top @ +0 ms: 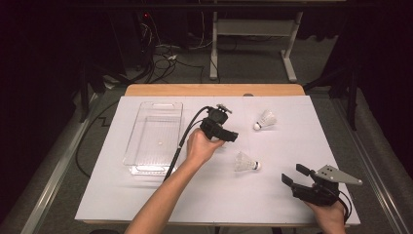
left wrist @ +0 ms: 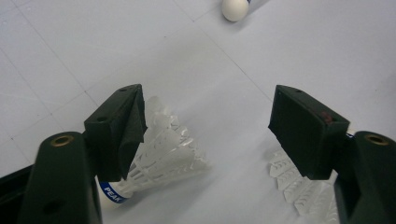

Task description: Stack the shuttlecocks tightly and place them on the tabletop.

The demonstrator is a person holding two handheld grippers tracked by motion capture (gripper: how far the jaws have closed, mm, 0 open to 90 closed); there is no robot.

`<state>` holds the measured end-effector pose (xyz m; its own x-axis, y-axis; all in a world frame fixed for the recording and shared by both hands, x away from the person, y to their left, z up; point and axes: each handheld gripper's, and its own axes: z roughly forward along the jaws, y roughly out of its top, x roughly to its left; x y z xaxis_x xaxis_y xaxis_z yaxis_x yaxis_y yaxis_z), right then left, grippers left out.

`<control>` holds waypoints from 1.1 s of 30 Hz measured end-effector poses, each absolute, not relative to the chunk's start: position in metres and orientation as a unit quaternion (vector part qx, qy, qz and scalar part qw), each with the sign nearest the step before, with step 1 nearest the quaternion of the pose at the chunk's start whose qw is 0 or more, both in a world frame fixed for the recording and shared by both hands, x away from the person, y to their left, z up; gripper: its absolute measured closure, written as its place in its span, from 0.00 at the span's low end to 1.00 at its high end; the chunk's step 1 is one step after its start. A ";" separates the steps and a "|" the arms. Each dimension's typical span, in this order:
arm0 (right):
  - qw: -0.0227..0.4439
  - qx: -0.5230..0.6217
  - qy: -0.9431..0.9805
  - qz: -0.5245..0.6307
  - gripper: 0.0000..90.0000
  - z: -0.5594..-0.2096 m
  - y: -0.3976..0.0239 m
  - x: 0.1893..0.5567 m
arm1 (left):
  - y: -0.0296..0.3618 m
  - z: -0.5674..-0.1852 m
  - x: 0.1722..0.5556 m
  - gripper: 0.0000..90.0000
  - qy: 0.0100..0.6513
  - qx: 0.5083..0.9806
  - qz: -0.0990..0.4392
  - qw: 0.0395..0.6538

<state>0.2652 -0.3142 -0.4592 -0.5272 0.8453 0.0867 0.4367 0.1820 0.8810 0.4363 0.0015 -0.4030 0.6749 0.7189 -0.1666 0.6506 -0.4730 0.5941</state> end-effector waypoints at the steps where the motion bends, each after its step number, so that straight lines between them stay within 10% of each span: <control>1: 0.219 0.435 0.738 0.468 0.34 -0.459 -0.314 0.265 | 0.002 -0.403 0.435 0.31 0.398 0.857 0.053 0.322; 33: 0.219 0.436 0.738 0.467 0.34 -0.459 -0.314 0.265 | 0.017 -0.401 0.413 0.27 0.391 0.859 0.054 0.326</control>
